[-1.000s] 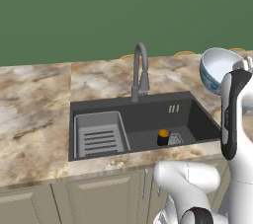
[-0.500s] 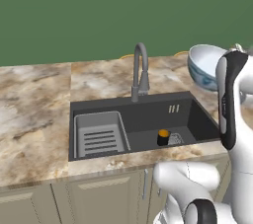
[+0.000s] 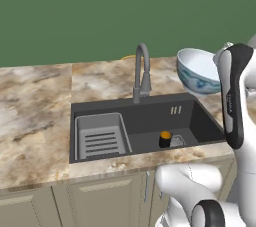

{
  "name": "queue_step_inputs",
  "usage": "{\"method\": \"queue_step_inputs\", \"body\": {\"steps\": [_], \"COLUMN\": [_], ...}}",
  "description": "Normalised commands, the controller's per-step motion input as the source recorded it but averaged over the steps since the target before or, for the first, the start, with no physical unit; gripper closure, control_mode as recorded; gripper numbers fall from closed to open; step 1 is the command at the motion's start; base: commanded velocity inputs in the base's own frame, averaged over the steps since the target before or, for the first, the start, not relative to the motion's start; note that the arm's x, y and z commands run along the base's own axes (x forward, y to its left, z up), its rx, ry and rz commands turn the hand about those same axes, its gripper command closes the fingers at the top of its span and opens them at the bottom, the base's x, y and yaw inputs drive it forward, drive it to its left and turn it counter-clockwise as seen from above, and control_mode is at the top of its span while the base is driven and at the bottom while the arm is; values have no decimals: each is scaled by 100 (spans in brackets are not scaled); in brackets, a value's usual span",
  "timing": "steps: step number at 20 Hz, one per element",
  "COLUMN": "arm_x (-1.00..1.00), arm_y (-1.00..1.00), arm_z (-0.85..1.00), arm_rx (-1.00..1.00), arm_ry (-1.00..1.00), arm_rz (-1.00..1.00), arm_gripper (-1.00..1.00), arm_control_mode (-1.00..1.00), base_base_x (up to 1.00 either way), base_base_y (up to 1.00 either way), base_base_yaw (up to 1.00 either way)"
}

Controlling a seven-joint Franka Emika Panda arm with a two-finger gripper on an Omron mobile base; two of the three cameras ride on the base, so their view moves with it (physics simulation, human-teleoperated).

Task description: Pick the mug and place it in the sink. Pick the bowl and place it in the open cabinet and then close the cabinet.

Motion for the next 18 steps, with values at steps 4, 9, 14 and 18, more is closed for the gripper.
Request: {"method": "queue_step_inputs", "body": {"steps": [4, 9, 14, 18], "arm_x": [0, -6, 0, -11], "arm_y": [5, 3, 17, 21], "arm_z": [1, 0, 0, 0], "arm_rx": [-3, -5, -2, -2], "arm_ry": [4, 6, 21, 20], "arm_rz": [-2, -22, -13, -2], "arm_gripper": [100, 100, 100, 100], "arm_control_mode": [-100, -100, -100, -100], "base_base_x": [0, 0, 0, 0], "base_base_y": [0, 0, 0, 0], "base_base_yaw": [0, 0, 0, 0]}}
